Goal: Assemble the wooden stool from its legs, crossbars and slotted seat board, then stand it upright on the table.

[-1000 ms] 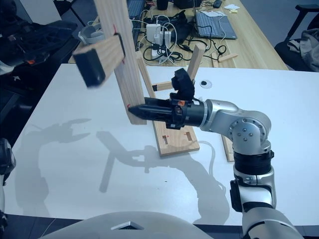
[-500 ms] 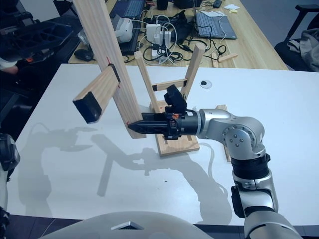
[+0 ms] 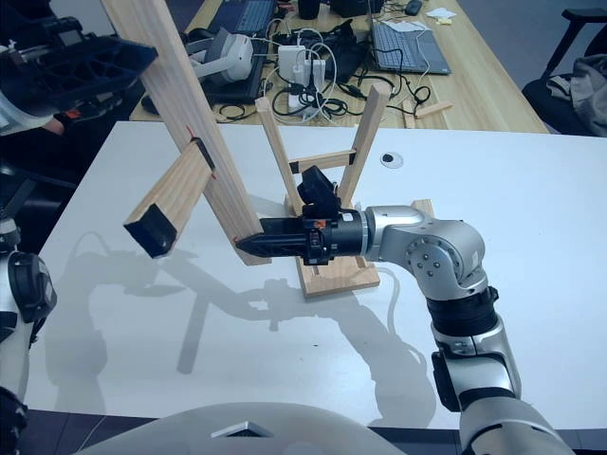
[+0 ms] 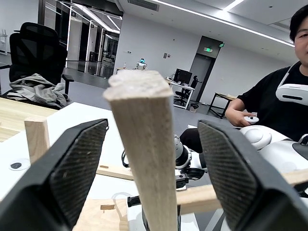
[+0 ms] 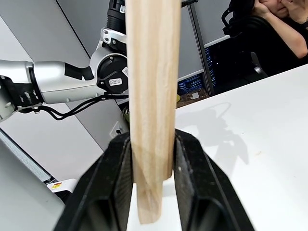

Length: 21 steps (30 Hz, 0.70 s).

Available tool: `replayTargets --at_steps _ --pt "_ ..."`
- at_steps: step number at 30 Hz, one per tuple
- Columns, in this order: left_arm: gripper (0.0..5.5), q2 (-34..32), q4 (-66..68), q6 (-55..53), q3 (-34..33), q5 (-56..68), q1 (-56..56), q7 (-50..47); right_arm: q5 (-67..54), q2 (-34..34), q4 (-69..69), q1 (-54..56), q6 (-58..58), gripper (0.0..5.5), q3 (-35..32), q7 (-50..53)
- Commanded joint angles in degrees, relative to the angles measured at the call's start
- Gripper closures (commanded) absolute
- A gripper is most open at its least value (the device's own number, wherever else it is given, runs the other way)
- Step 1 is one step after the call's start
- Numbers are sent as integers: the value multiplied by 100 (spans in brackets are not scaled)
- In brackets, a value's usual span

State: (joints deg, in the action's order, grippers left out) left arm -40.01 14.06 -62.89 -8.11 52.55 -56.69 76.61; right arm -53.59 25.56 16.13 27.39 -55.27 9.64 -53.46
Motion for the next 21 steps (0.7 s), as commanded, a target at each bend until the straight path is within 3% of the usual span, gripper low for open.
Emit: replayTargets --at_steps 1,15,21 --pt "208 54 -168 -188 46 85 -13 -105 64 -26 104 121 67 449 12 -51" --pt "425 243 -484 -366 -20 227 191 -529 31 -162 148 77 99 449 -79 79" --pt "440 301 -408 -397 -26 247 158 -658 93 -177 120 65 158 449 -91 18"
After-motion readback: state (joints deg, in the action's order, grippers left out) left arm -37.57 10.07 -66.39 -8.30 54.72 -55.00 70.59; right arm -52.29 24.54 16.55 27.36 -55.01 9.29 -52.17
